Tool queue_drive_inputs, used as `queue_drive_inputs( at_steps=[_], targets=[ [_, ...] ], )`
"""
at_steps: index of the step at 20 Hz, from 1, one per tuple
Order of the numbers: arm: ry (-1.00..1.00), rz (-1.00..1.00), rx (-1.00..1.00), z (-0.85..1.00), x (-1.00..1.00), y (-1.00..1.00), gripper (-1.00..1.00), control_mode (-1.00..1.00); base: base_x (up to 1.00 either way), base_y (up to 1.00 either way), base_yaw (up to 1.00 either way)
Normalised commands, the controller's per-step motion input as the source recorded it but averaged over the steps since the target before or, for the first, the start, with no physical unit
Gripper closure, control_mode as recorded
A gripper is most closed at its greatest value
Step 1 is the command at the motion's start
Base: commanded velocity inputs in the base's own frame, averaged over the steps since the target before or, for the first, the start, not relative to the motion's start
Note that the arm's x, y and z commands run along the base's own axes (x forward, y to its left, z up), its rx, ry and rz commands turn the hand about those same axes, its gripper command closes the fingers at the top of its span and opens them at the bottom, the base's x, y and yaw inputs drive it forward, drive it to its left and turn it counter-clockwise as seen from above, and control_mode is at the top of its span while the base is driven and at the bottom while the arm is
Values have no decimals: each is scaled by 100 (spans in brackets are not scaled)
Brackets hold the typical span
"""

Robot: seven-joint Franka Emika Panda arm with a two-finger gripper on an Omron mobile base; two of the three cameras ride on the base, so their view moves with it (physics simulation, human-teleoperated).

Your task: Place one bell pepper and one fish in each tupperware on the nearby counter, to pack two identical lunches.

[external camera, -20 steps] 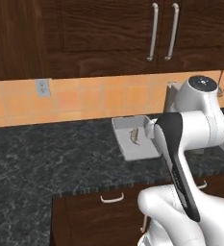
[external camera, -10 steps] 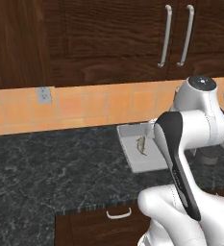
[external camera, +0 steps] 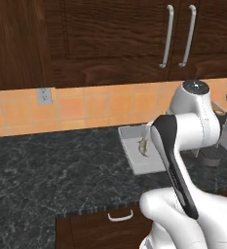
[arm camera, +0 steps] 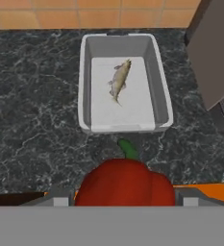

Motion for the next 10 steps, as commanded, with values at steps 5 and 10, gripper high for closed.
queue_drive_inputs(
  at_steps=[5, 10],
  targets=[
    [0, 0, 0, -69, 43, -8, 100, -100, 0, 0, 0],
    [3, -3, 1, -56, 88, -24, 100, -100, 0, 0, 0]
  ],
)
